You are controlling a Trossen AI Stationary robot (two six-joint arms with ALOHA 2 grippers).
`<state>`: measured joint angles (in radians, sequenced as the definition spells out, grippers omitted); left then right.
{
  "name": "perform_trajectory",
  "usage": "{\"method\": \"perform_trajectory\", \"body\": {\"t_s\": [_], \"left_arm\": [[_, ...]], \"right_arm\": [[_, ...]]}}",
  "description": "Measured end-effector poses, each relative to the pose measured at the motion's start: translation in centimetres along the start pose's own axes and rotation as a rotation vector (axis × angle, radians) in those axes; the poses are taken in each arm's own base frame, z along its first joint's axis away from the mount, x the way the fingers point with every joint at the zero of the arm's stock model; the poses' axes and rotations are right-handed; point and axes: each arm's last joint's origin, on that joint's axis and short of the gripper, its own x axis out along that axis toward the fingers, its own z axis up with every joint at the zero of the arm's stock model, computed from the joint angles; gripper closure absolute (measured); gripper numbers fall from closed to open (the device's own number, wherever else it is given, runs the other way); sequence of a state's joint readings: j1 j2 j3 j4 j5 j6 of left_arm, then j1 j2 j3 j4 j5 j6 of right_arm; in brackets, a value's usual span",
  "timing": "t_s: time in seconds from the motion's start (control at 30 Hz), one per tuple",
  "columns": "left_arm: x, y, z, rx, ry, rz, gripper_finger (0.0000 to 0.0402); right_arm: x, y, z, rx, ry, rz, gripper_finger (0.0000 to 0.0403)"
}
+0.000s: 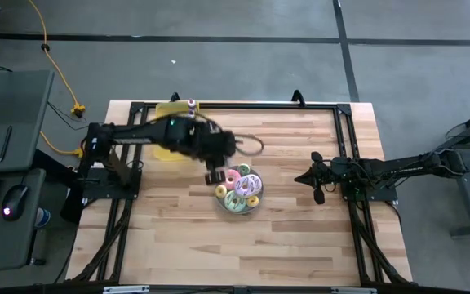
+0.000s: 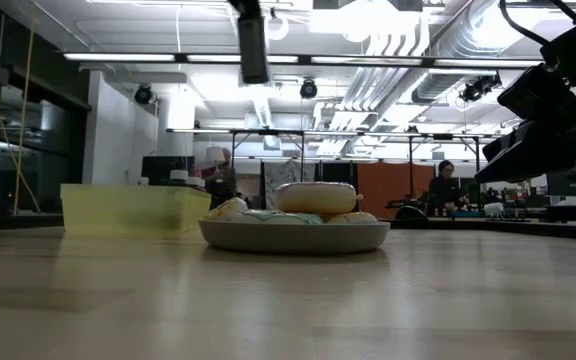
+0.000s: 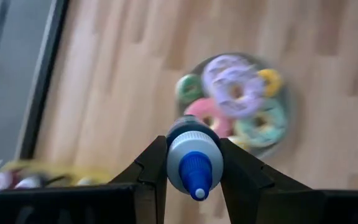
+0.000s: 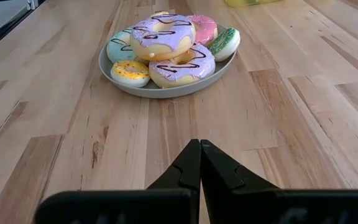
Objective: Pick & Place food coloring
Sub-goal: Put the blue food coloring bottle into the yellow bin
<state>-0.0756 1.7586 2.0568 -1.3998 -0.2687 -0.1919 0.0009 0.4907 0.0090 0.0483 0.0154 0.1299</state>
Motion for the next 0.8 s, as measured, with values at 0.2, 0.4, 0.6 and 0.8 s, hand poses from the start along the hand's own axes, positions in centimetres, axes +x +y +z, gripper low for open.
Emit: {"method": "perform_trajectory", "body": {"t_s": [0.2, 0.4, 0.6, 0.8], "left_arm": [[-0.5, 5.2, -0.7, -0.051, 0.110, 0.105, 0.0305], [-1.9, 9.5, -1.7, -0.133, 0.112, 0.184, 0.0305], [-4.3, 11.6, -4.8, -0.203, 0.103, 0.226, 0.0305], [-3.4, 12.1, -10.9, -0.303, 0.166, 0.245, 0.0305]], "right_arm": [[0.0, 0.0, 0.0, 0.000, -0.001, 0.000, 0.0402], [0.0, 0.0, 0.0, 0.000, -0.001, 0.000, 0.0402], [0.0, 0.0, 0.0, 0.000, -0.001, 0.000, 0.0402], [0.0, 0.0, 0.0, 0.000, -0.001, 0.000, 0.0402]]}}
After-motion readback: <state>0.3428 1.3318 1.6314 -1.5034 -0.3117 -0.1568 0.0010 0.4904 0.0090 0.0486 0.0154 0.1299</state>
